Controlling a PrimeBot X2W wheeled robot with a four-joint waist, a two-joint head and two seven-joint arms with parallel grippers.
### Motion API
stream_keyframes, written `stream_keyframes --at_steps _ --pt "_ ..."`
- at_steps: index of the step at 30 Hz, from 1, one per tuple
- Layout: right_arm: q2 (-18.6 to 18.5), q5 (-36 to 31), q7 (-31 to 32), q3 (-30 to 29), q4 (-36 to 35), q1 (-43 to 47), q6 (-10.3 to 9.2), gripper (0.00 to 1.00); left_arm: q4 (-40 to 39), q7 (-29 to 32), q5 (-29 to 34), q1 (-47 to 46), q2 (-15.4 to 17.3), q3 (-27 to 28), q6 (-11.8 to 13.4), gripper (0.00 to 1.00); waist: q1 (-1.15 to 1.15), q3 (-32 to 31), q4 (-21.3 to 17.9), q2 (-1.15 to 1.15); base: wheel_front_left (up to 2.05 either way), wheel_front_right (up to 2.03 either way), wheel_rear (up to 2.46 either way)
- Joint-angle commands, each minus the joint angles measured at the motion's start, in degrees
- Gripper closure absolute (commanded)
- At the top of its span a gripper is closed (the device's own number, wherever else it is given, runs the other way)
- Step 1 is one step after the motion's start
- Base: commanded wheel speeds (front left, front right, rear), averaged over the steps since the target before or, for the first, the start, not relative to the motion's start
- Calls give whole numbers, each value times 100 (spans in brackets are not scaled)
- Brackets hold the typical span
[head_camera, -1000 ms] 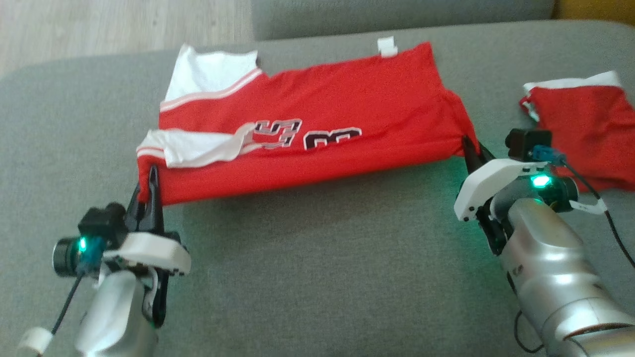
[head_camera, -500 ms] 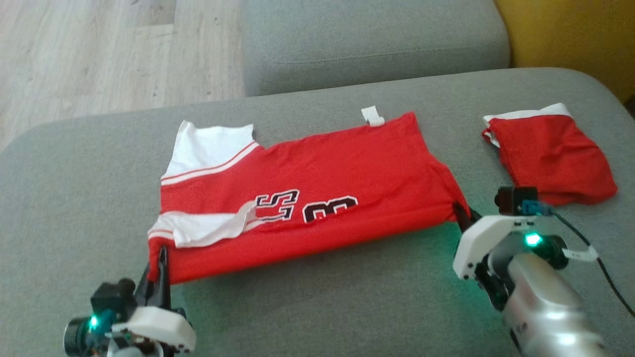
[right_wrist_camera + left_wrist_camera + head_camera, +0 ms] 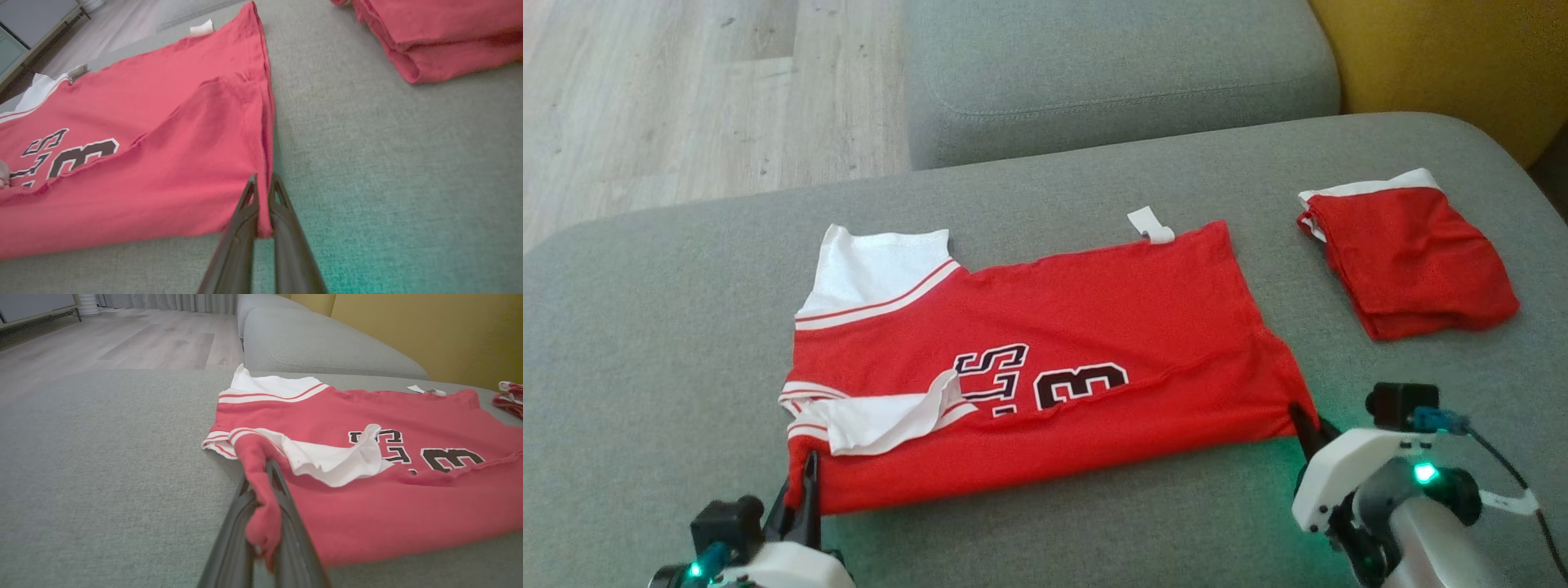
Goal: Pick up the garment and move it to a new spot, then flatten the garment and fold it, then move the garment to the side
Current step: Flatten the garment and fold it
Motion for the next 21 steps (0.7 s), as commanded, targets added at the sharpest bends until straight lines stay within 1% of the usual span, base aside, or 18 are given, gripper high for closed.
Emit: stream_keyframes --at_steps 1,2,3,8,14,17,21 --pt "-23 -58 -16 5 -282 -129 19 0 -120 -35 -13 -236 85 181 18 56 1 11 -9 0 0 0 0" --pt "5 -112 0 -59 -403 -96 19 0 -99 -46 -4 -258 87 178 40 2 1 19 -16 0 0 0 0" --pt "35 -156 10 -120 -531 -71 19 0 -85 -69 -6 -283 86 188 61 0 1 30 -25 0 0 0 0" --pt "150 -418 -96 -458 -1272 -63 19 0 -180 -298 -38 -459 104 301 149 0 1 133 -75 0 0 0 0" --pt "238 -671 -271 -856 -2132 -275 19 0 -639 -519 -11 -889 223 440 140 0 1 415 -160 0 0 0 0" --pt "258 -747 -282 -991 -2442 -514 19 0 -825 -487 4 -1310 348 449 54 0 1 689 -209 0 0 0 0" --pt "240 -840 -223 -1077 -2637 -902 19 0 -891 -104 33 -2106 575 365 -142 0 1 1074 -279 0 0 0 0"
